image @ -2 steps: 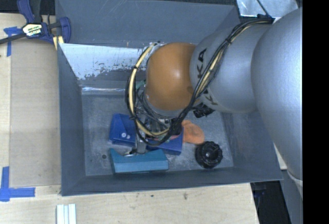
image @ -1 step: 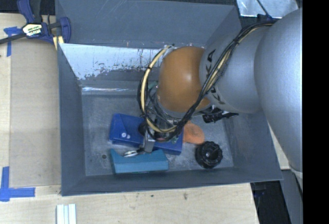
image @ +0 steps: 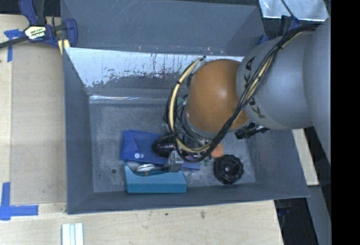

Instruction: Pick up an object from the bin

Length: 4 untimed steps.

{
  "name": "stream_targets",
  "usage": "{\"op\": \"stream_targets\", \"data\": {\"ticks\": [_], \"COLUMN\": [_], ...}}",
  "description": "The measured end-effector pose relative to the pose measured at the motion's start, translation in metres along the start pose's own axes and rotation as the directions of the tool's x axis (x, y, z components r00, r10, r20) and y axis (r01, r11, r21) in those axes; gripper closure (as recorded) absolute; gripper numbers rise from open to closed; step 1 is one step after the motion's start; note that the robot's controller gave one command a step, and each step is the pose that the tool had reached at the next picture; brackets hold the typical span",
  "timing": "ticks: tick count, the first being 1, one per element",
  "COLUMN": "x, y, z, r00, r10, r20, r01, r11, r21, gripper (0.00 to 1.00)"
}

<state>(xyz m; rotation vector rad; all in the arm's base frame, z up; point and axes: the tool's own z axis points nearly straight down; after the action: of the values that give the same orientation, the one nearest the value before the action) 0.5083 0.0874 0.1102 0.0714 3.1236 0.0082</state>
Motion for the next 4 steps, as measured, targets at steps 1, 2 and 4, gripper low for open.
{"op": "stream_targets", "data": {"ticks": [1, 2, 4], "x": [-0.065, -0.065, -0.080], "y": [0.014, 0.014, 0.011], "z": [0.029, 0.029, -0.034], "r00": [0.983, 0.983, 0.985], "r10": [0.182, 0.183, 0.172], "r20": [-0.017, -0.017, -0.020], "r01": [-0.182, -0.183, -0.172], "r11": [0.983, 0.983, 0.985], "r21": [0.008, 0.008, 0.011], "gripper": [1.00, 1.00, 1.00]}}
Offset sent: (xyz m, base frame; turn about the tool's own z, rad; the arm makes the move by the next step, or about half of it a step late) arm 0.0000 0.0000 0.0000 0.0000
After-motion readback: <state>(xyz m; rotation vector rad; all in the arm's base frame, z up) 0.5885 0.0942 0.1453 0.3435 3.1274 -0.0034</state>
